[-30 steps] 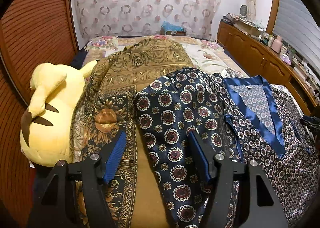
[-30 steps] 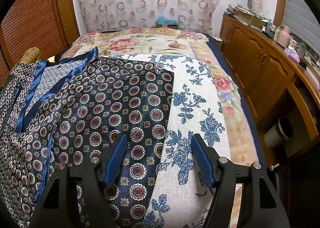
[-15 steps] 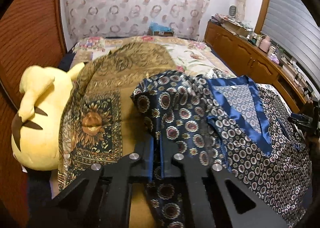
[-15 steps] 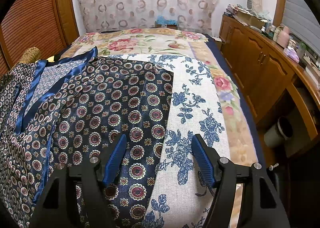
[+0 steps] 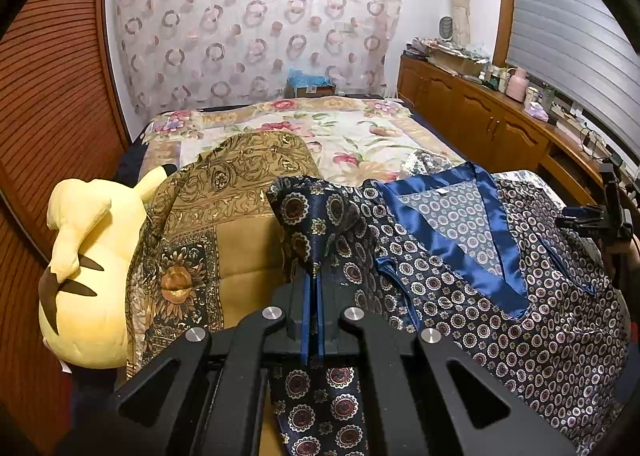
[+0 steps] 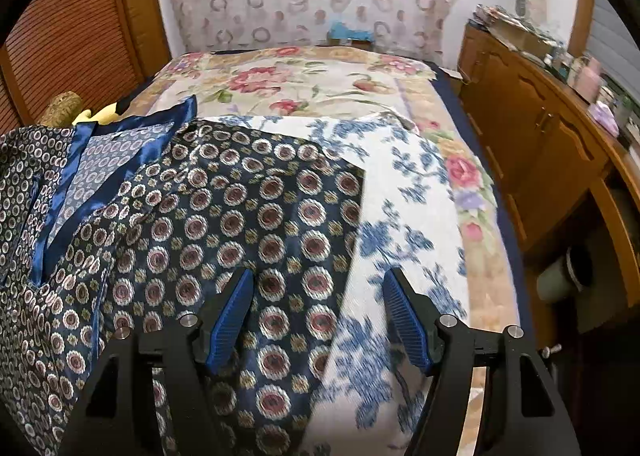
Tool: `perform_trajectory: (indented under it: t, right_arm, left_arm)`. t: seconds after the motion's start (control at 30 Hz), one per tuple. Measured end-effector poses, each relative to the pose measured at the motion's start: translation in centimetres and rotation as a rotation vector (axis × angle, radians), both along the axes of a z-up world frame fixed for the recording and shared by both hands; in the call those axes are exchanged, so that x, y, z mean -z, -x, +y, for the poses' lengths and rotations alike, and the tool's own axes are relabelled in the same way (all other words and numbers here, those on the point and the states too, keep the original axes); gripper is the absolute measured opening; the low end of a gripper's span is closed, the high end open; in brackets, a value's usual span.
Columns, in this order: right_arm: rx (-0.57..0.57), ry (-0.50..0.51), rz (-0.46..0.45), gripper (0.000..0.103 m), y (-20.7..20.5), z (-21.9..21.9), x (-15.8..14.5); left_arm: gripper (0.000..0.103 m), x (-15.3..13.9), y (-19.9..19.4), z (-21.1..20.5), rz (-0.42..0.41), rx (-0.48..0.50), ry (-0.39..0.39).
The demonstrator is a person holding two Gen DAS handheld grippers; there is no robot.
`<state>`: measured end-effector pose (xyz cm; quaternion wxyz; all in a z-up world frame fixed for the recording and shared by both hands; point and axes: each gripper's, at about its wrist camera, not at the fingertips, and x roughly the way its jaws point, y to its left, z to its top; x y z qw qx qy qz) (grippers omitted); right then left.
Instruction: Fold small clothes
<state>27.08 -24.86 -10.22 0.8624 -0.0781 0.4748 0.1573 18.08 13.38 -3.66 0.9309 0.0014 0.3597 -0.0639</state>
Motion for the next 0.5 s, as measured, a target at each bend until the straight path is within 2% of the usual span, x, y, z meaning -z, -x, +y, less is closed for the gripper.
perform_trajectory:
  t: [0.03, 0.1, 0.13, 0.17, 0.2, 0.27, 0.3, 0.5]
  right_arm:
    - [-0.01, -0.001, -0.004, 0.061, -0.1, 0.2, 0.0]
    - [-0.034, -0.014, -0.009, 0.043, -0.2, 1.0, 0.0]
    - [-0.051, -0.027, -0.004, 0.012, -0.2, 1.4, -0.1]
    - [-0.079, -0.059, 0.02, 0.003, 0.0, 1.7, -0.2]
    - [-0.107, -0.071, 0.034, 0.003, 0.1, 2.3, -0.3]
    - [-0.158, 0.01, -0.046, 0.002, 0.8, 3.7, -1.4]
    - [-0.171, 0.019, -0.078, 0.002, 0.9, 4.1, -2.1]
    - [-0.086, 0.028, -0.252, 0.002, -1.2, 3.7, -9.4]
  left_arm:
    - [0.003, 0.0, 0.0, -0.1, -0.001, -0.001, 0.001]
    - [0.002, -0.1, 0.0, -0.1, -0.005, -0.001, -0.005]
    - [0.002, -0.2, -0.1, -0.2, -0.008, 0.002, -0.015]
    - [0.002, -0.3, -0.2, -0.3, -0.016, 0.0, -0.025]
    - [0.002, -0.6, -0.3, -0.3, -0.022, -0.002, -0.031]
    - [0.001, -1.4, -0.8, -0.1, -0.041, -0.011, -0.03]
    - [0.001, -2.2, -1.2, 0.0, -0.058, -0.018, -0.025]
    - [0.001, -8.2, -2.5, 0.1, -0.176, -0.043, -0.014]
